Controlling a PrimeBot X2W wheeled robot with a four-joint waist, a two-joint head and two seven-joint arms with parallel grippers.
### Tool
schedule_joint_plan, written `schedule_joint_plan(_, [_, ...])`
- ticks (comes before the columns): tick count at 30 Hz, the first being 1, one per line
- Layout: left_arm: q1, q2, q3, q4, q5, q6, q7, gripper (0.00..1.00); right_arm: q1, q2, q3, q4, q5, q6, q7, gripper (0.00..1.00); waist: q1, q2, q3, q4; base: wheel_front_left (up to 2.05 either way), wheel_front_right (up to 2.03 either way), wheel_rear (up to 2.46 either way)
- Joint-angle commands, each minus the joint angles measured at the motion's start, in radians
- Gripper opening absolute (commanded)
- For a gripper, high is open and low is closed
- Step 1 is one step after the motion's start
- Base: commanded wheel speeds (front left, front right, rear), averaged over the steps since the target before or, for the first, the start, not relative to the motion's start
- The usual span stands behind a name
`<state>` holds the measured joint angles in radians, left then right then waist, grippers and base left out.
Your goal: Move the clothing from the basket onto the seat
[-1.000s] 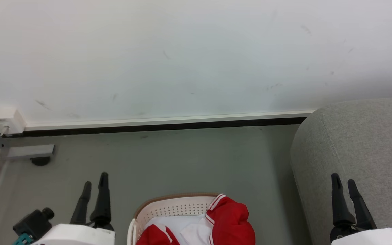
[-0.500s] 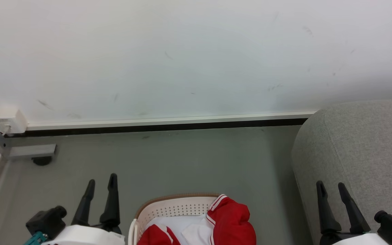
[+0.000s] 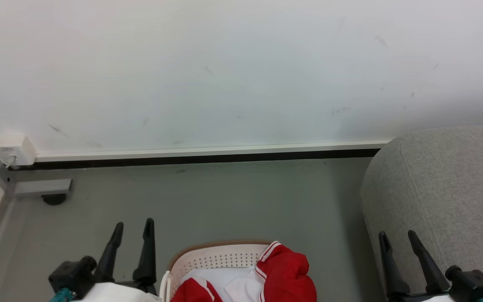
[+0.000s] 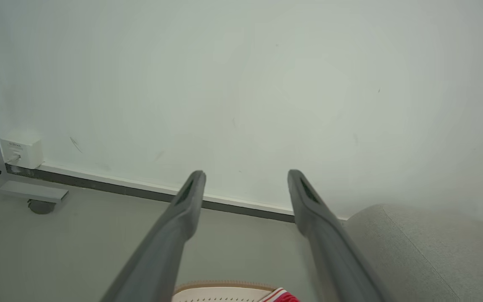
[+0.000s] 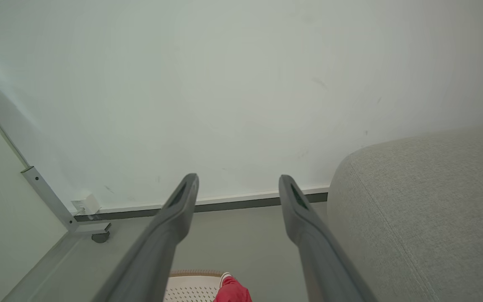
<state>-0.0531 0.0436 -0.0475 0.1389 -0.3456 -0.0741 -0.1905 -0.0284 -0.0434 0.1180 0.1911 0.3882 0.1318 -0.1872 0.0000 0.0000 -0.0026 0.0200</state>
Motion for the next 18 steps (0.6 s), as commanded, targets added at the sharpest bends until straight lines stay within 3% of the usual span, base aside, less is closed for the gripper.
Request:
schedule_joint_plan(1, [0.004,0.008,-0.001,-0.003,0.028,-0.002,-0.007,1.00,0.007,-0.009,0.002,-0.003,-0.026,-0.001,-0.012,1.00,0.0000,0.0000,0.000,0.001,0.00,0.00,0.00])
schedule_joint_plan(18, [-0.001,0.010,-0.012,0.012,0.167,0.004,-0.045,1.00,0.010,-0.010,0.018,0.008,-0.148,-0.002,-0.046,1.00,0.0000,0.0000,-0.008,0.006,0.00,0.00,0.00])
